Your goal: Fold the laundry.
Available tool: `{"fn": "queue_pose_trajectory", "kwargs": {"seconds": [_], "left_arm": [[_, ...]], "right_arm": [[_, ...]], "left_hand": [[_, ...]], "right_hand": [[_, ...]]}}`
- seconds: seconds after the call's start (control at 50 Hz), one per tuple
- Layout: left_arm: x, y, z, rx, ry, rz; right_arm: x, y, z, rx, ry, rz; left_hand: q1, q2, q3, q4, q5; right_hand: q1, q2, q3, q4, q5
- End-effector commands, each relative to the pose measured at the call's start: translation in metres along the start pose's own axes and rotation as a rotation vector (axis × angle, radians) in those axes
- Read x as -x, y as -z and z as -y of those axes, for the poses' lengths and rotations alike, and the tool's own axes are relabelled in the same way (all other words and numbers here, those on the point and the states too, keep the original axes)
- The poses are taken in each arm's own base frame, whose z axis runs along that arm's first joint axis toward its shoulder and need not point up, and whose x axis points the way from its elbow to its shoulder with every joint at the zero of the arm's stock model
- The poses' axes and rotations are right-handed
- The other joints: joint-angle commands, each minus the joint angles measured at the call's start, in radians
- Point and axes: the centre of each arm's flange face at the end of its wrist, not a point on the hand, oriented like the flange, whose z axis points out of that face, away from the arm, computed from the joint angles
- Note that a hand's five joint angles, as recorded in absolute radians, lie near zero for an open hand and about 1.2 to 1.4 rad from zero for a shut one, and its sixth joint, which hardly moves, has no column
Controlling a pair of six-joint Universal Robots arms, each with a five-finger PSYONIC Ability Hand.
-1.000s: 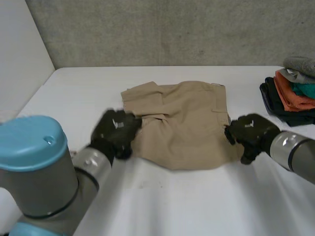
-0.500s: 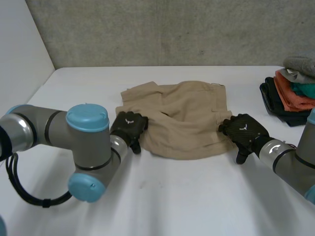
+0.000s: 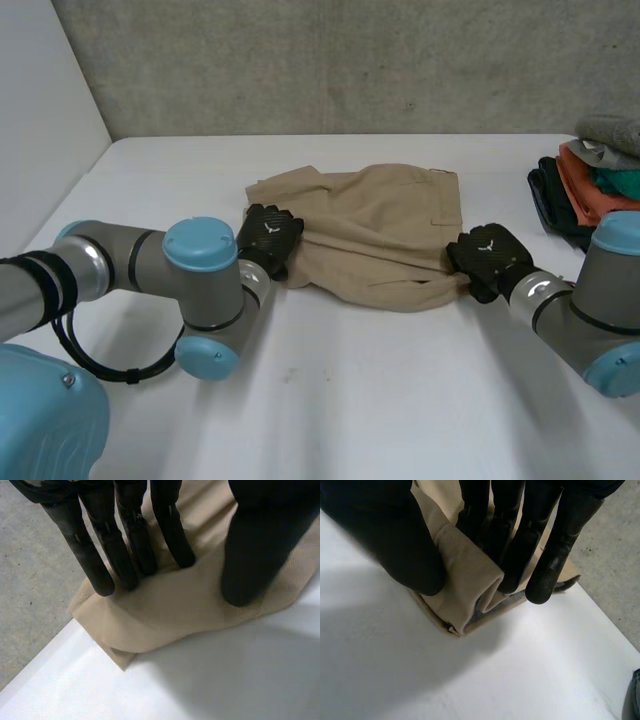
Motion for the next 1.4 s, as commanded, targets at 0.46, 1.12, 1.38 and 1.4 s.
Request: {"fn": "queue_pose_trajectory", "kwargs": {"seconds": [0.46,1.12,1.38,1.4], "left_arm": [[0.052,0.197,0.089,0.367,-0.042,-0.241],[0.101,0.039,0.168,-0.308,-0.240,0.260],[0.165,0.072,0.276,-0.780,-0.129,0.583],[0.162,0.076,0.268,-0.748,-0.105,0.553]], "right_arm": [[-0.009,0.126,0.094,0.311,0.049,0.227],[-0.083,0.025,0.174,-0.260,0.026,-0.282],[-0.146,0.060,0.284,-0.779,0.025,-0.627],[-0.144,0.059,0.283,-0.771,0.020,-0.616]], "left_hand": [[0.552,0.540,0.540,0.543,0.554],[0.552,0.540,0.540,0.543,0.554],[0.552,0.540,0.540,0.543,0.554],[0.552,0.540,0.540,0.543,0.554]], "right_hand": [[0.491,0.219,0.214,0.213,0.258],[0.491,0.219,0.214,0.213,0.258],[0.491,0.219,0.214,0.213,0.258],[0.491,0.219,0.214,0.213,0.258]]}}
